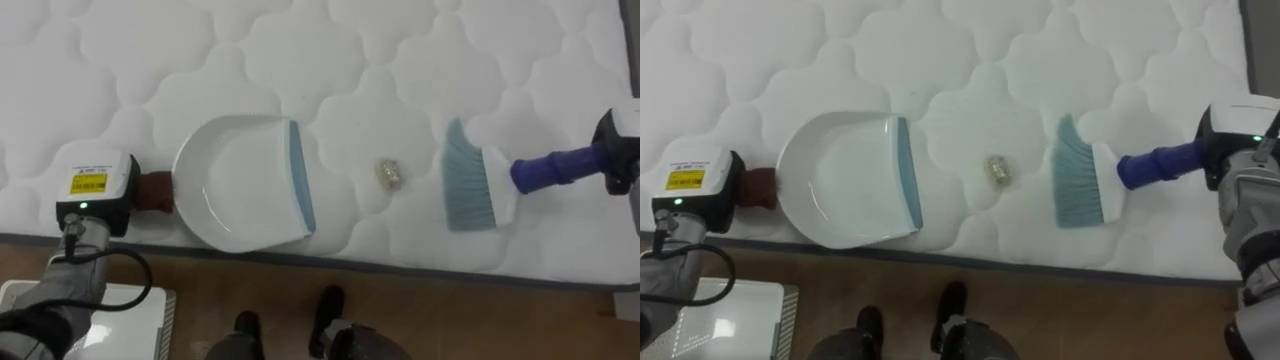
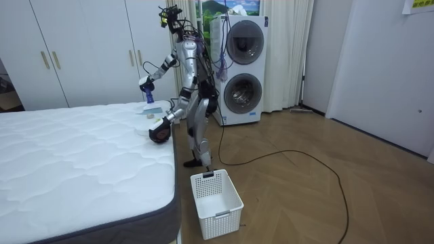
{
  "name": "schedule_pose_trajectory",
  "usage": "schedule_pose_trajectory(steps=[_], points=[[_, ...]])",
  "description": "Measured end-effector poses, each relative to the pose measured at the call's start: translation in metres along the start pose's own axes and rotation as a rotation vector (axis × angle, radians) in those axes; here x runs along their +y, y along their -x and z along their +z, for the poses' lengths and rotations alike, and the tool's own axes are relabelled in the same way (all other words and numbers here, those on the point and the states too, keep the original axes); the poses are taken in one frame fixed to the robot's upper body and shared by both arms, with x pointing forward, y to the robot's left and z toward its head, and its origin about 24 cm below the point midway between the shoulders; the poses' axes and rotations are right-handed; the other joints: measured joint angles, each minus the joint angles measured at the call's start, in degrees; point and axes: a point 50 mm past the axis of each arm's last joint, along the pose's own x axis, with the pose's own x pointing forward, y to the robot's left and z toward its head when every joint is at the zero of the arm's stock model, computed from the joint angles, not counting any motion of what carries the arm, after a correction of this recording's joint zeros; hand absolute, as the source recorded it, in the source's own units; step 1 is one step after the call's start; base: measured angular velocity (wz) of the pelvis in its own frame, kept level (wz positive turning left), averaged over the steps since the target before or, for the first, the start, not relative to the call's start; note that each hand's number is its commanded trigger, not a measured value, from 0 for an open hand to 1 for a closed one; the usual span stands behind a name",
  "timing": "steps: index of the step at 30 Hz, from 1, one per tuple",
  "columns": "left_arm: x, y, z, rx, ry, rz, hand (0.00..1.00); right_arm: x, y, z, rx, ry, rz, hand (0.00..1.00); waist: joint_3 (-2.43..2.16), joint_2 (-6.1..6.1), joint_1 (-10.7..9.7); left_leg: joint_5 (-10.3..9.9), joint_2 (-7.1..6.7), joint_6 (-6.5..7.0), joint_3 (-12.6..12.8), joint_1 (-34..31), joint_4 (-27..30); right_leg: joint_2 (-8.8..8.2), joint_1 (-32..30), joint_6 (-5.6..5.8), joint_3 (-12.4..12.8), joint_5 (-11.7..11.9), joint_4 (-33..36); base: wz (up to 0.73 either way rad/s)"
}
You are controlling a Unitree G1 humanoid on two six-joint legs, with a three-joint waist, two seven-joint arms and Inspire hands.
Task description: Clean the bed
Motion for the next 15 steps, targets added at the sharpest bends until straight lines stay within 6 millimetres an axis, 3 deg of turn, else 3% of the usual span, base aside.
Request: schedule_pose_trajectory(steps=[11,15], points=[[-0.003,0.003,-0.001,0.003,-0.006,-0.012,1.0,0.003,0.001,0.007,0.01,-0.025,-0.004,1.0,0.09,0.13,-0.05,-0.04,-0.24,-0.06,-0.01,1.07,-1.06,0.46,1.18,0.16,0.0,0.19,-1.41,0.0],[-0.004,0.004,-0.002,0.006,-0.004,-0.011,1.0,-0.001,0.001,0.017,-0.012,-0.028,-0.027,1.0,0.44,0.65,0.23,-0.51,0.65,-0.2,0.15,1.25,-0.64,1.24,1.81,0.12,0.06,0.78,-2.27,-0.07]])
